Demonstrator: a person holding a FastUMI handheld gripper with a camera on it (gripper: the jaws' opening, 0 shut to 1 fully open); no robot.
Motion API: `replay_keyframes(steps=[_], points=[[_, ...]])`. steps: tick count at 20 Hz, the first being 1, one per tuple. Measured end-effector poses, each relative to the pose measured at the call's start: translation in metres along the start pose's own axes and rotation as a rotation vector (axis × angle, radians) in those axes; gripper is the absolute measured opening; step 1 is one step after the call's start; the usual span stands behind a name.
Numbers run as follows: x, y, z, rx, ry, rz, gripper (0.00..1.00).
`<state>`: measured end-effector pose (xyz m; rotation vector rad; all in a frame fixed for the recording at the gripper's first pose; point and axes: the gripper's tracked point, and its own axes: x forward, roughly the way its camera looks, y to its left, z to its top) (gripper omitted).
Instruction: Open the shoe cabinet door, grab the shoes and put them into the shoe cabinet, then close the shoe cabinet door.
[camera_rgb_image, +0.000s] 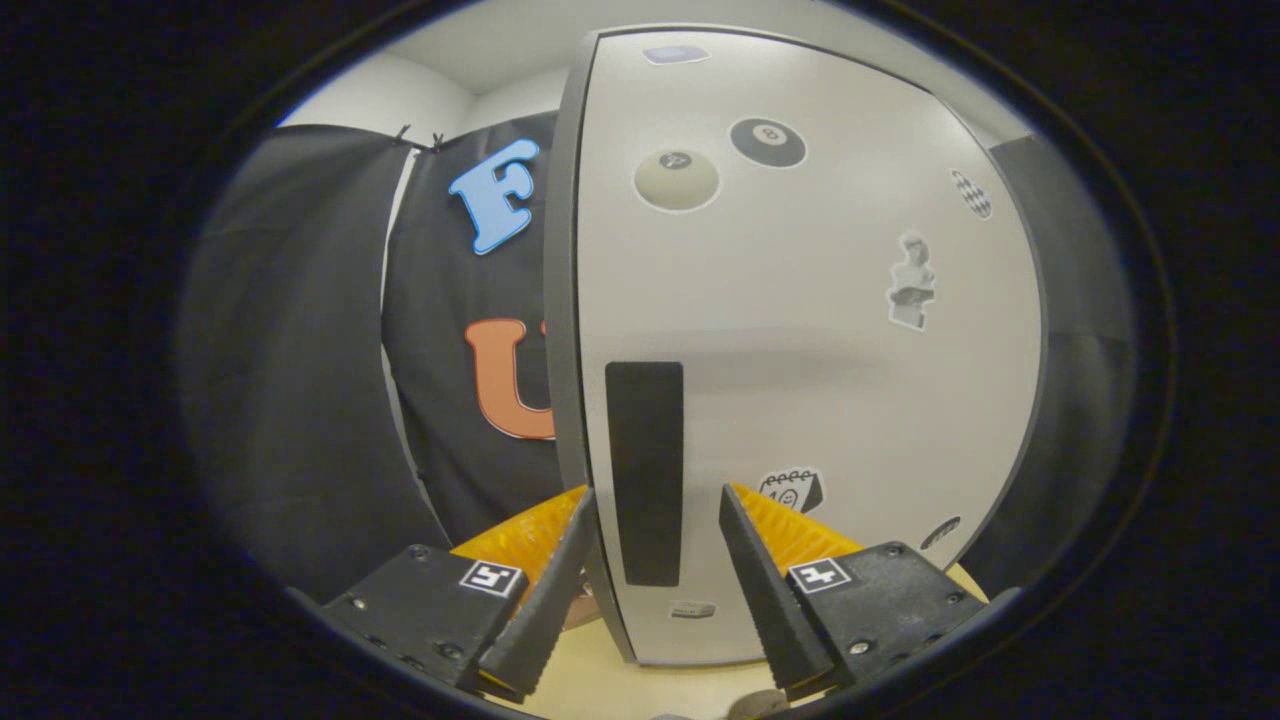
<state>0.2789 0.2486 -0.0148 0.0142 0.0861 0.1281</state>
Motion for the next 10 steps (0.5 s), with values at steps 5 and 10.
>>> replay_keyframes(steps=[5,10], points=[[0.009,-0.003,-0.007,0.007,0.017,-0.014,0.41],[-0.003,-0.003,-0.007,0.011,0.04,0.046,0.32]])
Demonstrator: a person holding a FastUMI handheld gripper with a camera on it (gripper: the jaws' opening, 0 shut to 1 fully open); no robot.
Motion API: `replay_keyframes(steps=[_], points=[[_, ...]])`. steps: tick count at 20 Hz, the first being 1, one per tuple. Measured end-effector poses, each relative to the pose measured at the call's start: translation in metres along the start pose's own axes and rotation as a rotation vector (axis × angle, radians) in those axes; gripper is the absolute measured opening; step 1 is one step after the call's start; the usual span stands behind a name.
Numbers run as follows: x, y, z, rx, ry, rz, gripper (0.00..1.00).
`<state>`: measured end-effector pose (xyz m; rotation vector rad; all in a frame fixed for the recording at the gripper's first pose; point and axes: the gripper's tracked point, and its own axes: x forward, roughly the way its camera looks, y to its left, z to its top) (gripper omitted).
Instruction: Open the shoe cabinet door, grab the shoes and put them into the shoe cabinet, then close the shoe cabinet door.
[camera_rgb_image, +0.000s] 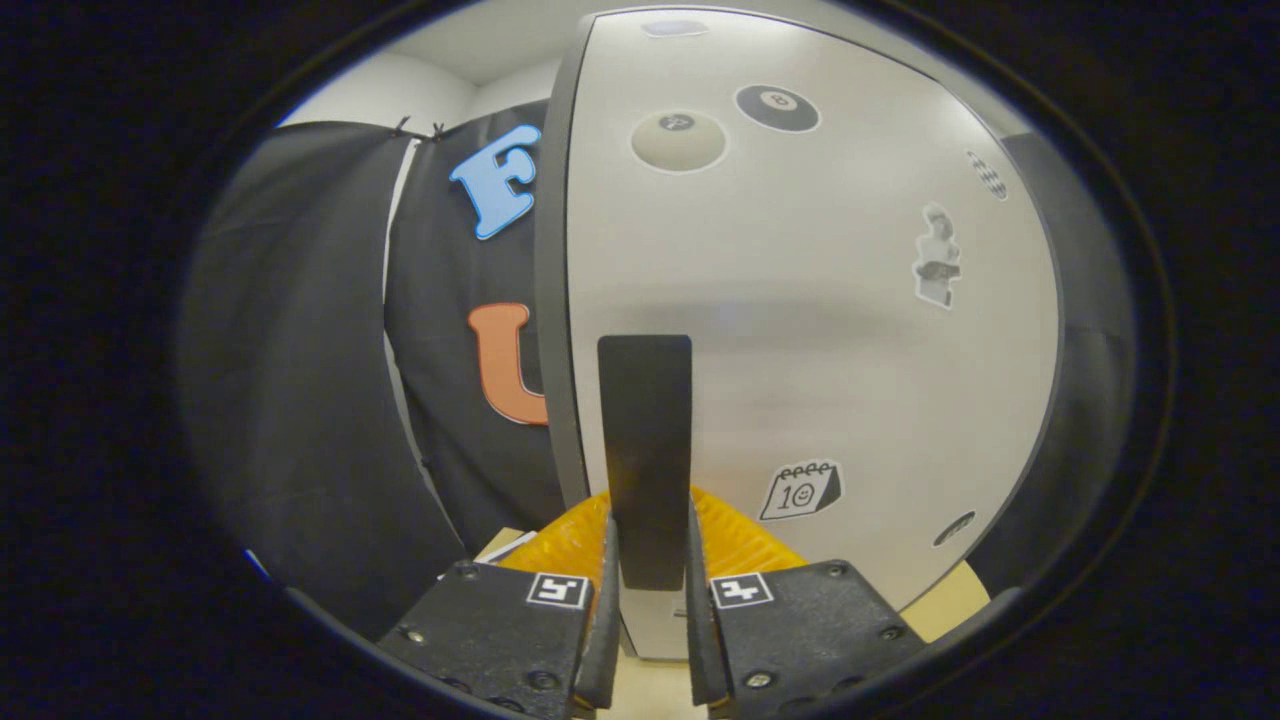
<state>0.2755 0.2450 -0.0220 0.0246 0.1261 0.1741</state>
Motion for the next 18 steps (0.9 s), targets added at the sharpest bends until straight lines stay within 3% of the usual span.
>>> replay_keyframes(steps=[9,18], points=[[-0.079,-0.006,-0.012,0.01,-0.028,0.072,0.26],[-0.137,-0.046,-0.02,0.035,-0.048,0.016,0.24]])
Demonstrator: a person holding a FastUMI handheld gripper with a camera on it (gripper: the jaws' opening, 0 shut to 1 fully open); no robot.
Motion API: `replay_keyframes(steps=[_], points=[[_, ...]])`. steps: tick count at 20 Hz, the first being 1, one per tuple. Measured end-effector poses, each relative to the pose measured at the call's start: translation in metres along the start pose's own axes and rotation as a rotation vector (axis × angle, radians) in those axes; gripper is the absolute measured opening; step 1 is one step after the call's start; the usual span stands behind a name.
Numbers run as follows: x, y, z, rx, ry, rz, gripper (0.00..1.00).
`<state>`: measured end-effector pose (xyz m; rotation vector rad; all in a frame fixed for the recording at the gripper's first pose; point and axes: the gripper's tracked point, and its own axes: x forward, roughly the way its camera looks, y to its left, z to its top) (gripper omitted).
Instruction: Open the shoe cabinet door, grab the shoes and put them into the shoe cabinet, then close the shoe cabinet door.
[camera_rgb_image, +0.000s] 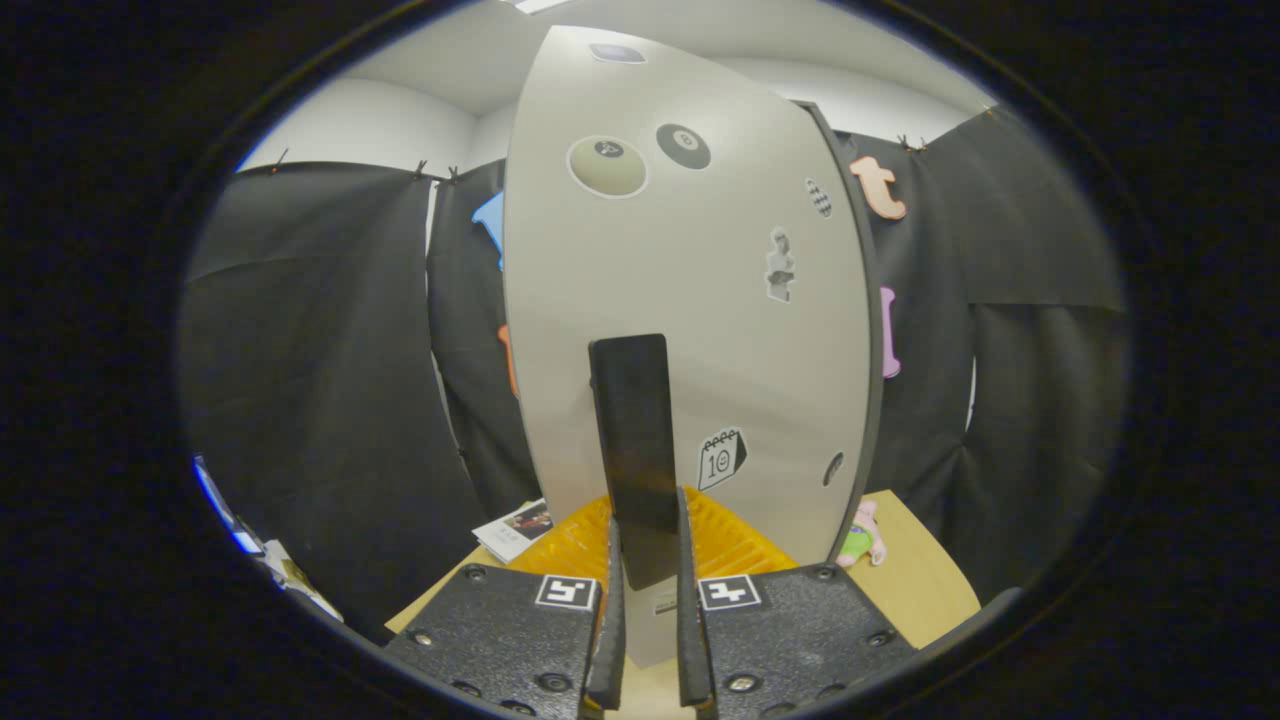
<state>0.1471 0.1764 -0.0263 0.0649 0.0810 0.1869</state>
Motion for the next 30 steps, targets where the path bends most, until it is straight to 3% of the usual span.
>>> replay_keyframes(steps=[6,13,18,27,30], points=[[-0.03,-0.042,-0.002,-0.041,0.0,-0.086,0.19],[-0.046,-0.091,0.002,-0.057,-0.003,-0.189,0.04],[-0.051,-0.118,0.005,-0.033,-0.006,-0.223,0.04],[-0.051,-0.119,0.003,-0.018,0.009,-0.177,0.04],[-0.06,-0.123,-0.002,-0.034,0.024,-0.202,0.1]])
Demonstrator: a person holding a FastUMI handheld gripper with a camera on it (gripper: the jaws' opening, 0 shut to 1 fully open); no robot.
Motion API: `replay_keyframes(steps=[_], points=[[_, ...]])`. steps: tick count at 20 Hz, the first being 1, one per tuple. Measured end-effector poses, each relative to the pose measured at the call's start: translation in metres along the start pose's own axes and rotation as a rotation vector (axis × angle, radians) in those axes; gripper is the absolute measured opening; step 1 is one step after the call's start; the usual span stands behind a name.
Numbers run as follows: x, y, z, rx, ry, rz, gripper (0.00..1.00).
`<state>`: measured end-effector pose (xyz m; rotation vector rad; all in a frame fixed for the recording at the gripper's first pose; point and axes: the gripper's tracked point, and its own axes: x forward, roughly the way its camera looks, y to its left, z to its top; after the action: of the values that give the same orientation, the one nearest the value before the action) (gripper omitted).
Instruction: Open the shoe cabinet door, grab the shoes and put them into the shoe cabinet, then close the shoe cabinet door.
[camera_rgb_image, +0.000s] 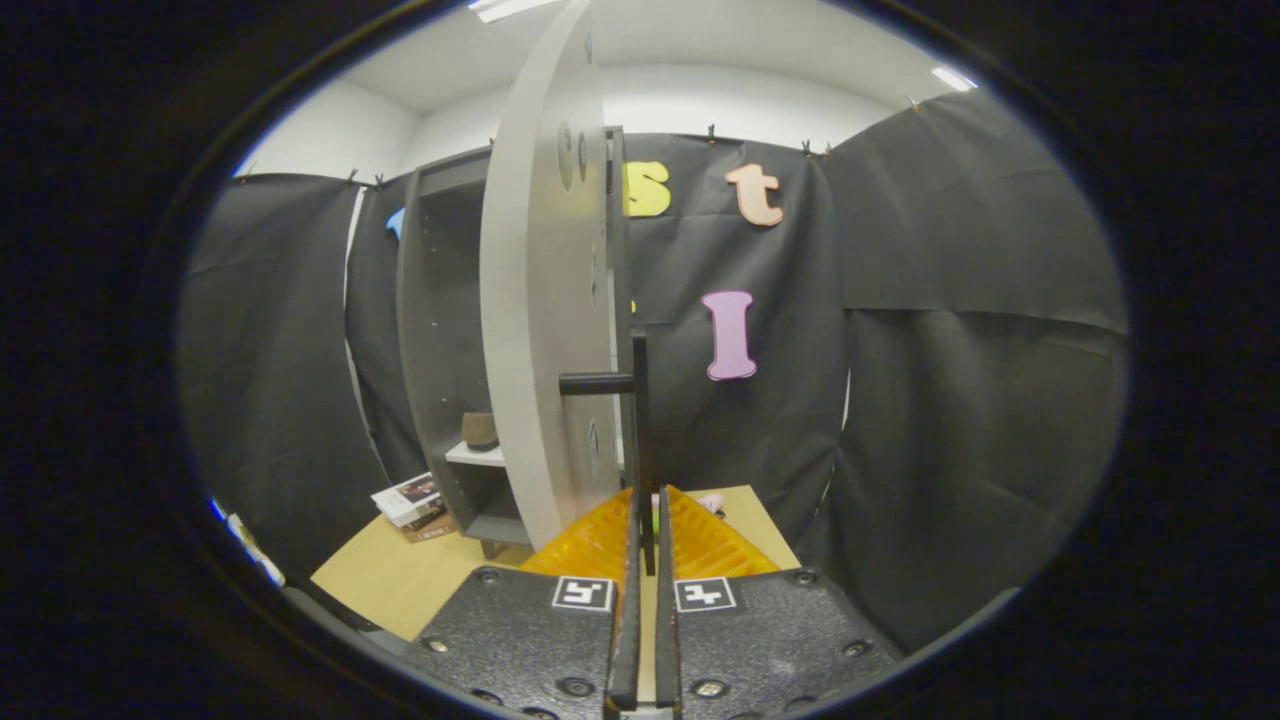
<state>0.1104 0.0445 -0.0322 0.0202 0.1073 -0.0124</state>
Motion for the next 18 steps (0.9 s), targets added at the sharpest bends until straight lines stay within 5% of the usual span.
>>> replay_keyframes(steps=[5,11,18], points=[[-0.026,-0.011,-0.019,-0.039,0.055,-0.067,0.4],[-0.05,0.017,-0.061,-0.058,0.167,-0.01,0.87],[-0.051,0.072,-0.122,-0.047,0.349,0.134,0.91]])
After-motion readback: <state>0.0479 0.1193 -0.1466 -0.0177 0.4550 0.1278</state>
